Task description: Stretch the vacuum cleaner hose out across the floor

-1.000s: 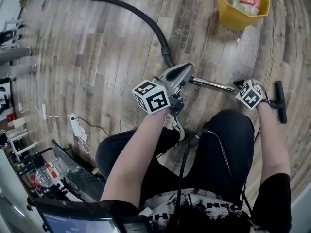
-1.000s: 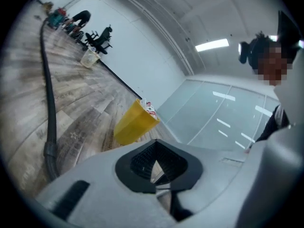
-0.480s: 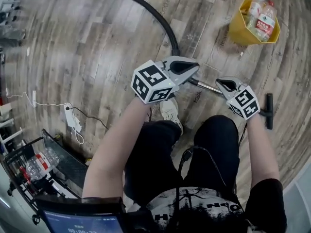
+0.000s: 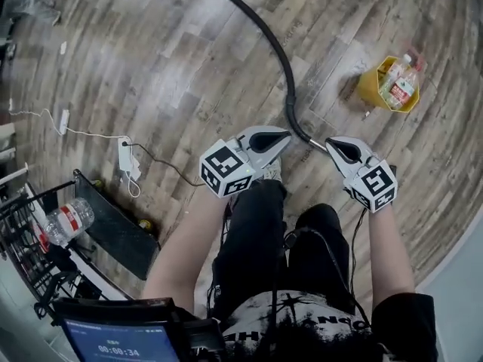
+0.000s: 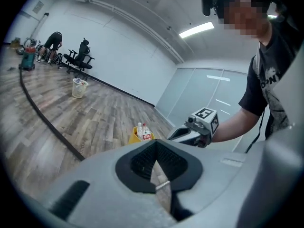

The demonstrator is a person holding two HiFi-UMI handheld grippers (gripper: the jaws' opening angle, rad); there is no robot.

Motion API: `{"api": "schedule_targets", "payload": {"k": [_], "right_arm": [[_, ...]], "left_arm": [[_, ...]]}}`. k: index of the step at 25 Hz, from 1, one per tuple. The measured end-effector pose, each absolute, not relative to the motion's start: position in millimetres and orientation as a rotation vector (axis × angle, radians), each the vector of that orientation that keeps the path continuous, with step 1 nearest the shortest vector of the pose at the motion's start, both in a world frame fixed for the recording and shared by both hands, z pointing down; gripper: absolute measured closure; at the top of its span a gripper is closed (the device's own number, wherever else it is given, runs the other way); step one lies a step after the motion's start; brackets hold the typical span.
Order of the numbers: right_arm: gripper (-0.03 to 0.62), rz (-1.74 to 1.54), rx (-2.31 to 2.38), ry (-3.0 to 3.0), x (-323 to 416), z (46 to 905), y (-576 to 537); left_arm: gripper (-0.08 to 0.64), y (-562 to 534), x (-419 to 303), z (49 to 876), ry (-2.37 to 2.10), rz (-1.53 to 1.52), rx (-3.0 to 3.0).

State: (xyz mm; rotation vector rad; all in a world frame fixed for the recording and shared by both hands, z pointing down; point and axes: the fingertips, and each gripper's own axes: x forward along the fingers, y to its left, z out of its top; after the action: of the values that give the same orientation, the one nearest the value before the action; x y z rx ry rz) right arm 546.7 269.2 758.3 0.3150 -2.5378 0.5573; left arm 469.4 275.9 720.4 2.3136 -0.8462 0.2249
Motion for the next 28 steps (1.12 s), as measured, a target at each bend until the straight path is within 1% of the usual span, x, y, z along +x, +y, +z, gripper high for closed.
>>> {"api": "schedule_targets", "payload": {"k": [8, 13, 16, 21, 28], "right_arm": [[0.586, 0.57, 0.315, -2.649, 492.4, 547.1, 231.2], [0.586, 0.528, 0.295, -2.753, 454.5, 450.3, 224.2], [0.586, 0.461, 0.238, -2.795, 434.1, 410.8, 227.6], [0.586, 0.333, 0.225, -2.845, 404.9, 372.2, 228.6], [0.586, 0.225, 0.185, -2.915, 392.6, 321.6, 241.7]], "left_arm": [[0.561, 256.2, 424.8, 524.9, -0.937, 0.173, 2.394], [0.561, 245.4, 394.5, 439.2, -1.011, 0.184, 2.485], [0.561, 240.5, 385.1, 401.3, -1.041, 0.179, 2.544], [0.561, 238.0, 368.3, 361.6, -1.07, 0.119, 2.587], [0.561, 253.0, 356.7, 306.9, -1.183, 0.066, 2.657]]}}
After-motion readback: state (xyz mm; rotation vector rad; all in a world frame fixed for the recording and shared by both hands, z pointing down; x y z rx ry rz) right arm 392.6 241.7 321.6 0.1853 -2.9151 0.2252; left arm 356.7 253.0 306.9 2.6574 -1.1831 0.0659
